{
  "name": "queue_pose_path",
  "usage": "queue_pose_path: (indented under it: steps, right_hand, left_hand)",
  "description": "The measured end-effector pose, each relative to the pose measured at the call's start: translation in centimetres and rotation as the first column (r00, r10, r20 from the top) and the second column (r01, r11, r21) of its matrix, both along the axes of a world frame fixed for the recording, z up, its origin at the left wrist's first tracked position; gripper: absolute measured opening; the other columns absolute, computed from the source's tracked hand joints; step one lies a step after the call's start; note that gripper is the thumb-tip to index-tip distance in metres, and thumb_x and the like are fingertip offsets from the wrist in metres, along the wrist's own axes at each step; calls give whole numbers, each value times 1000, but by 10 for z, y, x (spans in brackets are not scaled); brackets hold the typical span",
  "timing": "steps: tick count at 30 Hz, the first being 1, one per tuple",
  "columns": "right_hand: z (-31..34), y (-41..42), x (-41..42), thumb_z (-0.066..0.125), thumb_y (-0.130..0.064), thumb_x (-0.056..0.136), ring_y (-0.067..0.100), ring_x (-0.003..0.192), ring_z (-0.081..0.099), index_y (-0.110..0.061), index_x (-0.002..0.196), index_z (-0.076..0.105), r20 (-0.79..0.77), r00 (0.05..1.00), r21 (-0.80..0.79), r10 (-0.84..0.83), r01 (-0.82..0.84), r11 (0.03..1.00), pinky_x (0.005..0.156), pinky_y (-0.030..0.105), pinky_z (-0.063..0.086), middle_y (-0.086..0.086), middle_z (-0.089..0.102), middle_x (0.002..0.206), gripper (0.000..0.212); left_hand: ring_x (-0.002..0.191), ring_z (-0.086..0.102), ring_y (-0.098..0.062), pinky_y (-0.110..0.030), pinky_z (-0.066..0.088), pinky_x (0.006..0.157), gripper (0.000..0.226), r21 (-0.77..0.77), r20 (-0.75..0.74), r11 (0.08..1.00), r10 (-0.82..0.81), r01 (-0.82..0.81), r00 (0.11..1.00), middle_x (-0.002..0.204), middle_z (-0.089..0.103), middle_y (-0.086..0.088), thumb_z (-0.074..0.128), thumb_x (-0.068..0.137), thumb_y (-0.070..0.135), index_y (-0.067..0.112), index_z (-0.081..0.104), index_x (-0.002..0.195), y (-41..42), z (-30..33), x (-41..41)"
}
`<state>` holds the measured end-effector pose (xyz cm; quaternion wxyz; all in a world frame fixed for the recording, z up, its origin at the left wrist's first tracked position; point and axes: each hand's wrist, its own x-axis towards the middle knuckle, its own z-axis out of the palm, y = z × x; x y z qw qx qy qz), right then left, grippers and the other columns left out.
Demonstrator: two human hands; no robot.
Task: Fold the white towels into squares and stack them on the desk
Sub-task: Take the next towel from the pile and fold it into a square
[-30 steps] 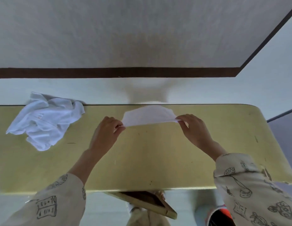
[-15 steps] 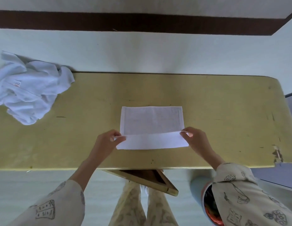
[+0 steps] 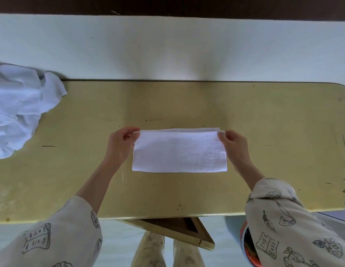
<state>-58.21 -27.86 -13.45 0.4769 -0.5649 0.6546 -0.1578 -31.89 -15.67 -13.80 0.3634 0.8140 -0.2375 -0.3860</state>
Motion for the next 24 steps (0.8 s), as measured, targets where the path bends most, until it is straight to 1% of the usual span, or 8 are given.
queue_pose_path:
  steps: [4, 7, 9, 11, 13, 17, 20, 24]
  right_hand:
    - [-2, -6, 3, 57, -23, 90, 6, 51, 37, -20, 63, 52, -22, 1000, -20, 12, -12, 1000, 52, 19, 30, -9, 46, 56, 28]
    - [-4, -10, 7, 58, -26, 90, 4, 60, 49, -18, 80, 62, -41, 999, -31, 9, -10, 999, 58, 18, 39, -8, 58, 68, 14]
    - [-6, -11, 8, 57, -26, 90, 5, 57, 46, -13, 80, 62, -53, 999, -41, 4, -6, 999, 56, 19, 36, -7, 56, 65, 18]
    - [-9, -13, 9, 56, -27, 90, 4, 54, 42, -12, 76, 61, -77, 997, -47, 4, -8, 999, 54, 18, 33, -8, 52, 61, 21]
    - [-11, -14, 10, 56, -28, 90, 5, 56, 44, -12, 77, 60, -109, 994, -49, 1, -7, 999, 54, 18, 33, -8, 54, 63, 21]
    - [-14, -15, 11, 55, -31, 90, 10, 64, 51, -13, 80, 61, -168, 986, -63, 5, -16, 998, 61, 23, 38, -5, 58, 70, 22]
    - [-15, -14, 14, 53, -32, 91, 14, 69, 54, -11, 83, 62, -214, 977, -88, 11, -30, 996, 66, 26, 38, -2, 60, 75, 24]
    - [-14, -14, 17, 52, -34, 92, 15, 69, 54, -11, 83, 62, -253, 968, -101, 2, -28, 994, 65, 25, 37, -4, 58, 73, 26]
  left_hand:
    - [76, 59, -18, -39, 52, 84, 11, 36, 27, 999, 34, -35, 999, 77, 64, 2, 60, 88, 12, 18, 67, 92, -2, -5, 2]
    - [78, 60, -16, -39, 53, 86, 9, 55, 50, 996, 72, -75, 996, 79, 65, 4, 61, 87, 14, 17, 68, 93, -5, -7, 3]
    - [77, 59, -15, -36, 52, 85, 10, 71, 62, 992, 100, -104, 993, 80, 65, 2, 62, 87, 16, 14, 68, 94, -7, -8, 2]
    - [67, 55, -10, -30, 49, 78, 14, 87, 82, 989, 116, -123, 990, 76, 63, 3, 63, 86, 18, 10, 68, 96, -10, -8, 2]
    - [62, 52, -7, -26, 46, 72, 14, 99, 96, 986, 122, -131, 988, 73, 61, 5, 64, 86, 19, 10, 68, 95, -13, -7, 2]
    - [67, 58, -10, -21, 47, 68, 10, 125, 104, 982, 132, -144, 986, 75, 64, 2, 63, 86, 20, 12, 67, 91, -17, -5, 2]
    - [63, 56, -9, -15, 41, 59, 10, 140, 127, 979, 132, -149, 983, 73, 63, 1, 61, 87, 20, 11, 66, 90, -18, -3, 1]
    - [71, 57, -14, -18, 41, 61, 12, 145, 160, 977, 135, -159, 978, 78, 62, 0, 59, 88, 20, 10, 64, 93, -20, -2, -4]
